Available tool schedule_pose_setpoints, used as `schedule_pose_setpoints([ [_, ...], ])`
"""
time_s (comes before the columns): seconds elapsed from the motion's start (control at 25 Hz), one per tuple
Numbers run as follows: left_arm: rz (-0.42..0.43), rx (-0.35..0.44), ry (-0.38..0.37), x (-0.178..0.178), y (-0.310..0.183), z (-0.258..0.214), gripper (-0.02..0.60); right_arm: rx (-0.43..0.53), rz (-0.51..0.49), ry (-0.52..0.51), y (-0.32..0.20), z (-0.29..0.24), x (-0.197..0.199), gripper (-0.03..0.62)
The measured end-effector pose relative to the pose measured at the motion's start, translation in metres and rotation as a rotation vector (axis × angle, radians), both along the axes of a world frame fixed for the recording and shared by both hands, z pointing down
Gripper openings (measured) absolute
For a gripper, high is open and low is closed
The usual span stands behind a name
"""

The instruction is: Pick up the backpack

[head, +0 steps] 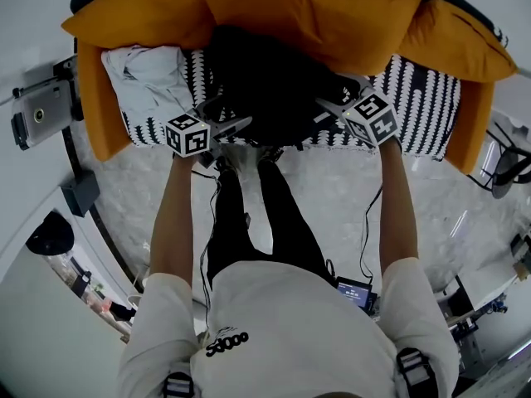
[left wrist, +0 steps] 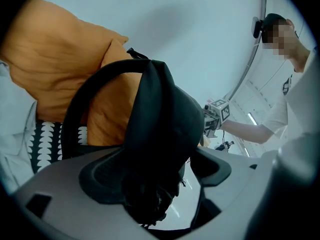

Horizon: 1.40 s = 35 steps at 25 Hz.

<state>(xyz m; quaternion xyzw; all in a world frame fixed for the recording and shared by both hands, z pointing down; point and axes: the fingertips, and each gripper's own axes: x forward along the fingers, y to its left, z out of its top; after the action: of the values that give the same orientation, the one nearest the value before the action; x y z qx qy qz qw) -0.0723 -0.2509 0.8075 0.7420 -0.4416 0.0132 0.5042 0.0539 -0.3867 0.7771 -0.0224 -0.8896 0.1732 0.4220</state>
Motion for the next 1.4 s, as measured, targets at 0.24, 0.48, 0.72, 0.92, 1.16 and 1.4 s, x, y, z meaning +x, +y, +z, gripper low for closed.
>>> schedule_pose_setpoints([
  [0.24, 0.004, 0.02, -0.009, 0.004, -0.007, 0.004, 0.376, 0.018, 0.013, 0.026, -0.007, 0.014, -0.004, 0.275],
  [0.48, -0.047, 0.031, -0.028, 0.013, -0.01, 0.005, 0.373, 0.066, 0.08, 0.052, -0.013, 0.023, 0.001, 0.275],
  [0.72, -0.029, 0.039, -0.073, 0.014, -0.003, 0.003, 0.285, 0.034, 0.146, 0.059, 0.0, 0.021, 0.0, 0.213],
  [0.92, -0.02, 0.043, -0.122, 0.017, 0.005, 0.003, 0.211, 0.069, 0.165, 0.079, 0.009, 0.018, 0.003, 0.157],
  [1.16, 0.037, 0.047, -0.152, 0.027, 0.025, -0.006, 0.143, 0.075, 0.186, 0.107, 0.036, 0.004, 0.013, 0.093],
  [1.4, 0.063, 0.036, -0.174, 0.033, 0.044, -0.017, 0.08, 0.119, 0.202, 0.104, 0.067, -0.019, 0.028, 0.079],
])
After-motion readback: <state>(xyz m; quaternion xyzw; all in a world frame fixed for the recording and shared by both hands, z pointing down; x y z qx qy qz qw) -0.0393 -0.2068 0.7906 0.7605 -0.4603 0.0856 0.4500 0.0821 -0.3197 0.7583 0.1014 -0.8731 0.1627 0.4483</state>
